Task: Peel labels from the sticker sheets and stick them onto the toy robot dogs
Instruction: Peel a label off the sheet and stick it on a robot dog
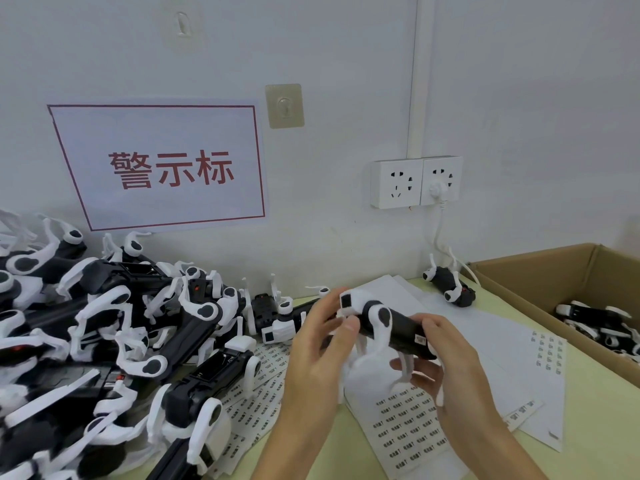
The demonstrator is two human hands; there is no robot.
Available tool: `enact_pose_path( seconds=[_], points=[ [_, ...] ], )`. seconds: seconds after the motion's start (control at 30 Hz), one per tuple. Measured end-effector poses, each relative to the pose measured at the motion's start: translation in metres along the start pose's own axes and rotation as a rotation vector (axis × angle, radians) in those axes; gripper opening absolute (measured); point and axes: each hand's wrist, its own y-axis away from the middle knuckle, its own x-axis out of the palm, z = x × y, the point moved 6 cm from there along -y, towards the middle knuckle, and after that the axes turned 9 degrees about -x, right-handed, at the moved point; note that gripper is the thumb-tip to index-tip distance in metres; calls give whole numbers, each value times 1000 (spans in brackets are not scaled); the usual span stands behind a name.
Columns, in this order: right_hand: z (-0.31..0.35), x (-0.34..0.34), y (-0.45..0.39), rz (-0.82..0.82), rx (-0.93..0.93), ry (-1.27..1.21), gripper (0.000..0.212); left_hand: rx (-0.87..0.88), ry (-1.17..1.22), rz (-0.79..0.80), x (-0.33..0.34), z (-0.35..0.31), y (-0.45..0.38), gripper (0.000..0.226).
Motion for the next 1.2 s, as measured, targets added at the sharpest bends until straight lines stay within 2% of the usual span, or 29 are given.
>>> enact_pose_path(
  seconds=[0.07, 0.2, 0.27, 0.33, 0.43, 0.53, 0.6, 0.73, 0.97, 1.2],
  points=[
    [0, 2, 1, -32, 7, -19, 35, 47, -120, -151, -6, -5, 0, 41],
    [-6, 9, 6, -103, 74, -170, 33, 264, -398, -413, -6, -22, 10, 26],
    [-8, 17, 11, -85, 107, -259, 28, 349, -446, -461, 2, -27, 15, 17],
    [-4, 26, 15, -23, 88, -310, 26, 296, -410, -370, 15, -22, 15, 22],
    [4, 36, 19, 82, 17, -342, 20, 56, -352, -292, 24, -6, 9, 20],
    [9, 41, 22, 122, -83, -257, 20, -179, -262, -291, 18, 4, 5, 27],
    [11, 42, 24, 118, -127, -191, 20, -285, -197, -228, 14, 8, 1, 31],
    [19, 45, 28, 152, -216, -82, 27, -296, -142, -144, 11, 0, 1, 25],
    [29, 41, 29, 173, -291, 29, 32, -280, -127, -19, 7, -4, -1, 29],
    [31, 40, 28, 231, -287, -3, 36, -338, -17, -1, 8, 2, -1, 34]
  ],
)
